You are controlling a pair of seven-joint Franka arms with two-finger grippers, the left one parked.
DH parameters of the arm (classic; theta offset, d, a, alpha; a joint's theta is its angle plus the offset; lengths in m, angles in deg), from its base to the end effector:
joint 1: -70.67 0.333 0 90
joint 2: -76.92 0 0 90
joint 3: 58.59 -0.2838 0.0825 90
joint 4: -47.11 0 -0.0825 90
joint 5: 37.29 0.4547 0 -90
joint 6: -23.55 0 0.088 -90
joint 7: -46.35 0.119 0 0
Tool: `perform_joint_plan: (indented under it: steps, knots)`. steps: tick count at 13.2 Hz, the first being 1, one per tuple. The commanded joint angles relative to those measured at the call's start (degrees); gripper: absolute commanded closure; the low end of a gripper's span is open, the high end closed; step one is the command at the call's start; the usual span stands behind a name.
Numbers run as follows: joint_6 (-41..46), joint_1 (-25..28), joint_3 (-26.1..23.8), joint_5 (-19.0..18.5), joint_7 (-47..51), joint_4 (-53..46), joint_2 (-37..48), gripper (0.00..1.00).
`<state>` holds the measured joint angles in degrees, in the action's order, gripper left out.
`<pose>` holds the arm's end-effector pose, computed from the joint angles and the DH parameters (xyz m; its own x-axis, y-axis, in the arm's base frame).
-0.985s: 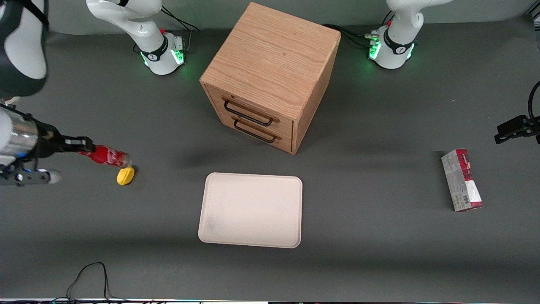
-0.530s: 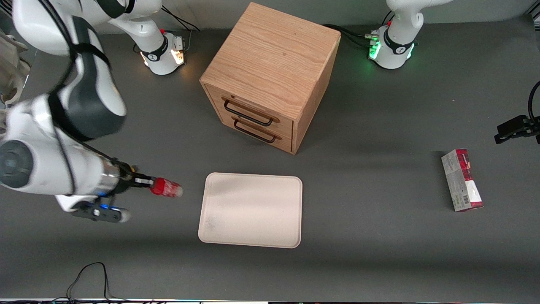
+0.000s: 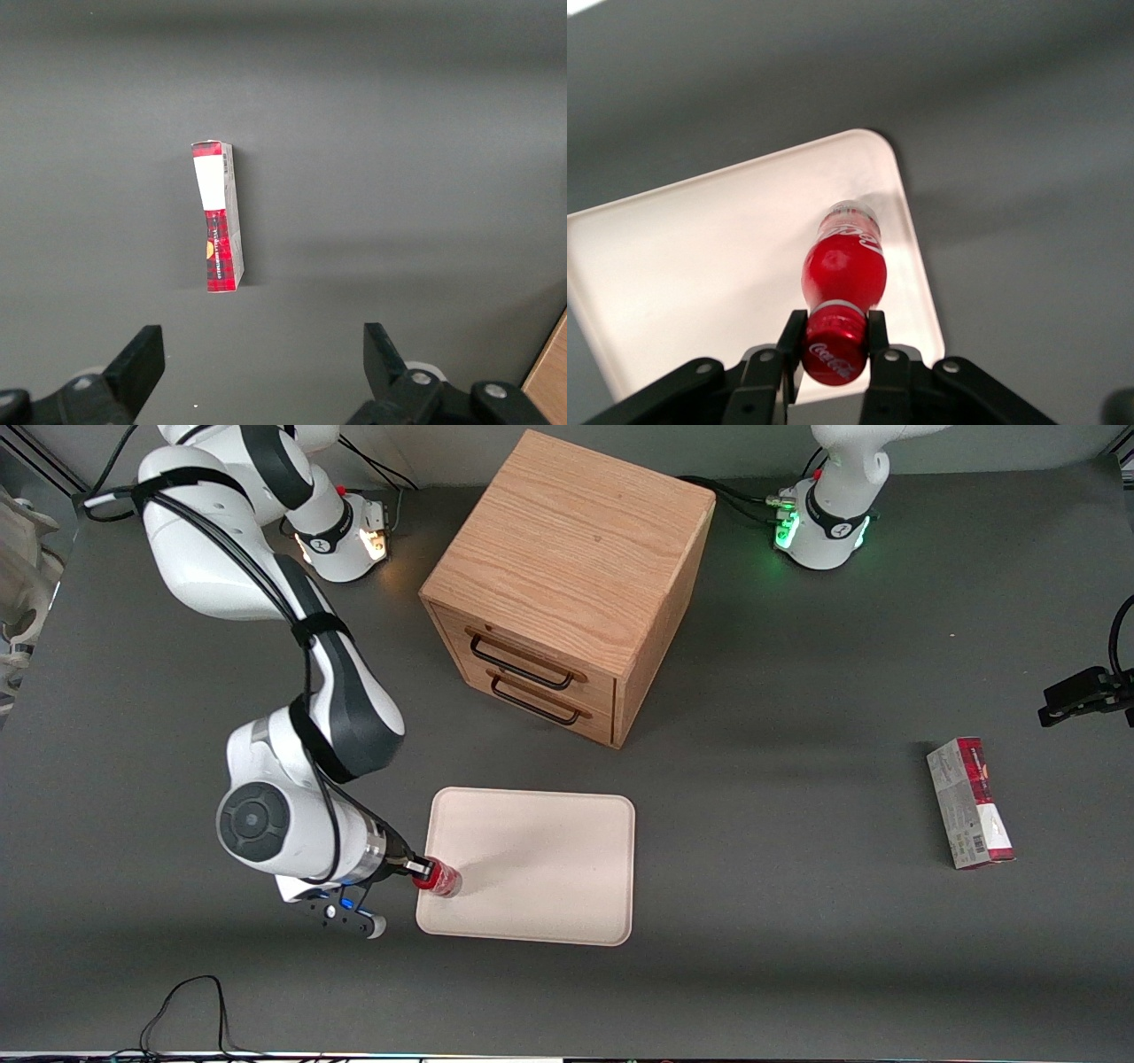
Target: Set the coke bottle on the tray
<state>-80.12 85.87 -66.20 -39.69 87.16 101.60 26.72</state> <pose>0.7681 0.2804 0.2986 0.9383 -0.3424 -0.0496 -0.3443 -0.9381 -0.0382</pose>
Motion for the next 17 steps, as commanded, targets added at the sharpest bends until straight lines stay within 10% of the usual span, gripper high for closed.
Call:
perform_joint_plan:
  steps: [1,6,9,17]
  knots:
    - [-0.57,1.58,0.49,-2.52,2.08,-3.34,-2.26,1.0]
    - [-1.28,1.76,0.49,-3.31,1.9,-3.34,-3.23,0.97]
    - [-1.37,1.84,0.4,-4.1,1.47,-3.25,-3.23,0.0]
    - [2.3,1.76,0.14,-6.29,0.94,-2.81,-1.48,0.0]
